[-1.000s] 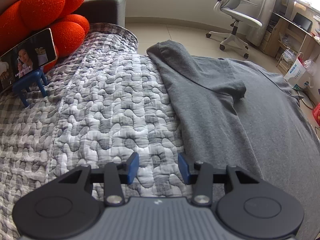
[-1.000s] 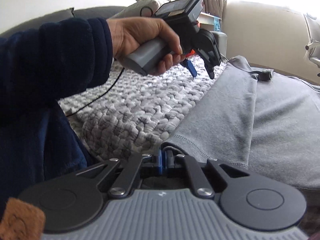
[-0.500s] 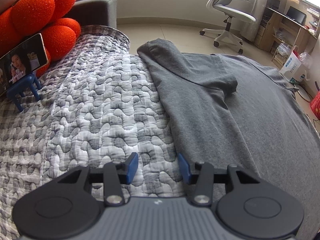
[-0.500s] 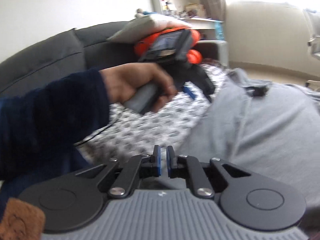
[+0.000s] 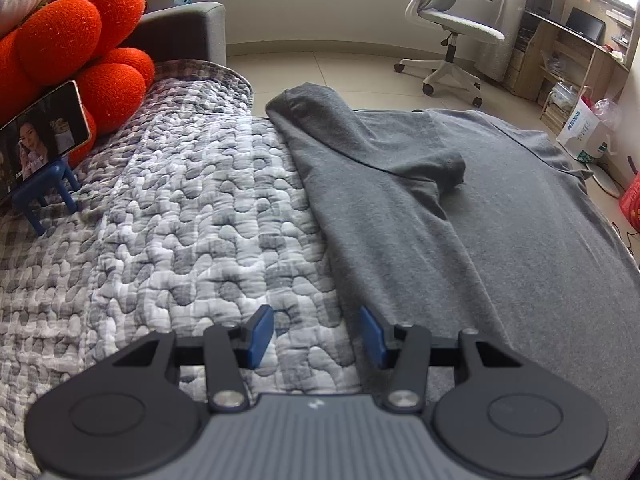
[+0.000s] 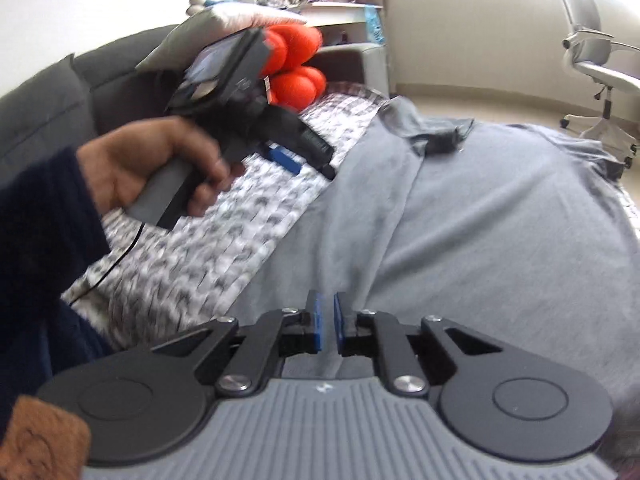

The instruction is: Fold clothes

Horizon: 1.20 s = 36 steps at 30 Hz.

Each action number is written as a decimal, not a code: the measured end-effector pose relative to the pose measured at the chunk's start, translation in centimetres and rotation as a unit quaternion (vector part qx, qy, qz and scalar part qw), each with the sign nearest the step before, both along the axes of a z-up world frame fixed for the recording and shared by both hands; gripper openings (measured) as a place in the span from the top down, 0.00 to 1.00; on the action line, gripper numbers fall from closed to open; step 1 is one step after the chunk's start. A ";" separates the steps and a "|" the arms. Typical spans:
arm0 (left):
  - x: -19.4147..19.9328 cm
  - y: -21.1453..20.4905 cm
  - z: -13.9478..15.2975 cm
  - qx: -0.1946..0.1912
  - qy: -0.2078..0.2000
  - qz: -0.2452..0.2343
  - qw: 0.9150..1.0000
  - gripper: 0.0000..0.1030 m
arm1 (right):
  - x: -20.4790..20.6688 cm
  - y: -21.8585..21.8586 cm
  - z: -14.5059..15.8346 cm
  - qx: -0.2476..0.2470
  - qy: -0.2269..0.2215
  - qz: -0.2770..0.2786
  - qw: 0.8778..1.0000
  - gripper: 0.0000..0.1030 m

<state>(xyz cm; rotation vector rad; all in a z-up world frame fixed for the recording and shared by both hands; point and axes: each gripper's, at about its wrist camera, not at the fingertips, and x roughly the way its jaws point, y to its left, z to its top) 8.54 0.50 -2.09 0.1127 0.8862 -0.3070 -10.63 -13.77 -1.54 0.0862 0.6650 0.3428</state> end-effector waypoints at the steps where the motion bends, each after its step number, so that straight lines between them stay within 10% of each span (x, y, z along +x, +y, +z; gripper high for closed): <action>1: -0.1 -0.2 0.0 -0.001 0.000 -0.003 1.000 0.52 | 0.6 -0.3 0.1 0.001 0.002 -0.004 1.000 0.87; 7: 0.5 -0.6 0.4 -0.006 -0.001 0.006 1.000 0.49 | 3.3 -0.8 -2.7 -0.017 0.098 -0.021 0.995 0.88; 21: 2.4 -1.7 1.1 -0.023 -0.002 0.040 0.999 0.49 | 7.0 -7.4 6.8 0.034 0.022 -0.073 0.997 0.83; 24: 2.9 -2.2 1.0 -0.022 0.000 0.047 0.999 0.49 | 8.7 -9.8 8.7 0.041 -0.001 -0.069 0.997 0.51; 36: 7.8 -5.6 1.6 -0.027 -0.037 0.048 0.998 0.49 | 13.8 -19.3 4.7 0.112 0.027 -0.096 0.989 0.50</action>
